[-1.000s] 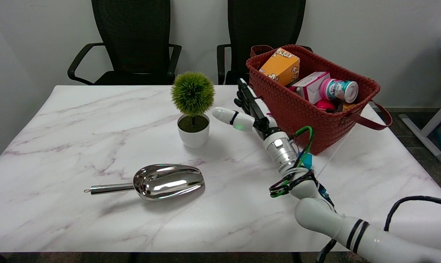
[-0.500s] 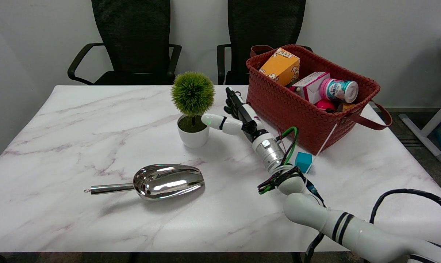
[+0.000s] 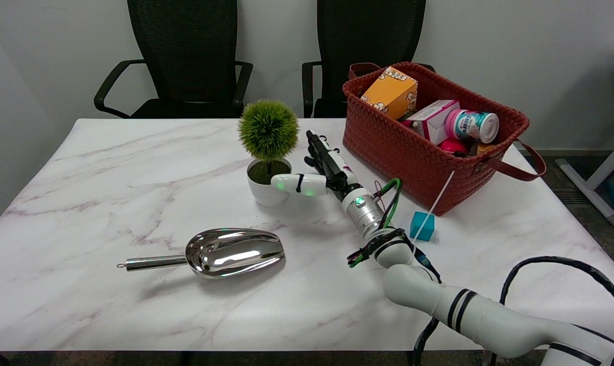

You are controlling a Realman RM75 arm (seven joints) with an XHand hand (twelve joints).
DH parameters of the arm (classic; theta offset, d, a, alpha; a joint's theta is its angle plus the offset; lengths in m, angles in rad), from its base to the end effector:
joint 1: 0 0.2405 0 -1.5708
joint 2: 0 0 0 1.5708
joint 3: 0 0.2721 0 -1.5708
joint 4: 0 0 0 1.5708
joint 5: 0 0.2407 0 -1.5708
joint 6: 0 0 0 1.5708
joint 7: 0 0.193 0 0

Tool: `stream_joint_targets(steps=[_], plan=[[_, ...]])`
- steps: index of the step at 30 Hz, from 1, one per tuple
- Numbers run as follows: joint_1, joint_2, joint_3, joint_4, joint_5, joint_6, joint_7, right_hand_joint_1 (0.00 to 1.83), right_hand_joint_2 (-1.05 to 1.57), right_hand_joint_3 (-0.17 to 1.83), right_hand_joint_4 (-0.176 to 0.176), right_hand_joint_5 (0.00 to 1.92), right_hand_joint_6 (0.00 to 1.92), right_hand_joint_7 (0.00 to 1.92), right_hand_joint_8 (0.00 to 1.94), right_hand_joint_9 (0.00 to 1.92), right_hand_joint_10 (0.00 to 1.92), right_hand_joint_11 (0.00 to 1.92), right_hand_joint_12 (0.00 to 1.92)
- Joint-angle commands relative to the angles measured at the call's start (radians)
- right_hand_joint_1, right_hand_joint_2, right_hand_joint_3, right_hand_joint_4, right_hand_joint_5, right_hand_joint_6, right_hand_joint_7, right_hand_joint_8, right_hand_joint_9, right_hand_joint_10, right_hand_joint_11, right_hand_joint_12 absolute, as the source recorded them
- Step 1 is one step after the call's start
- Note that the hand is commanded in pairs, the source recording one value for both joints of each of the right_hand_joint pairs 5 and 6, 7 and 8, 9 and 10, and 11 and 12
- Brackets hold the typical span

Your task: Pick up the potted plant.

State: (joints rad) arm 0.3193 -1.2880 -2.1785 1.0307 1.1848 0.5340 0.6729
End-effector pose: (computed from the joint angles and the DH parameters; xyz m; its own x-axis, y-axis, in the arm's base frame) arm -0.3346 -0.4835 0.2360 0.2197 -0.0043 0.9756 -0.9753 -0.0239 0.2196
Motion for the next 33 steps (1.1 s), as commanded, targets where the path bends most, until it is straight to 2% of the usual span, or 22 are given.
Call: stream_joint_targets(steps=[1,33], plan=[[0.06,-0.055,-0.023,-0.112,-0.001,-0.022,0.01,1.08,0.46,-0.17,0.0,0.0,0.0,0.0,0.0,0.04,0.04,0.19,0.19],[0.103,-0.145,-0.033,-0.229,-0.001,0.001,0.059,1.13,0.46,-0.17,0.0,0.0,0.0,0.0,0.0,0.0,0.0,0.05,0.05]])
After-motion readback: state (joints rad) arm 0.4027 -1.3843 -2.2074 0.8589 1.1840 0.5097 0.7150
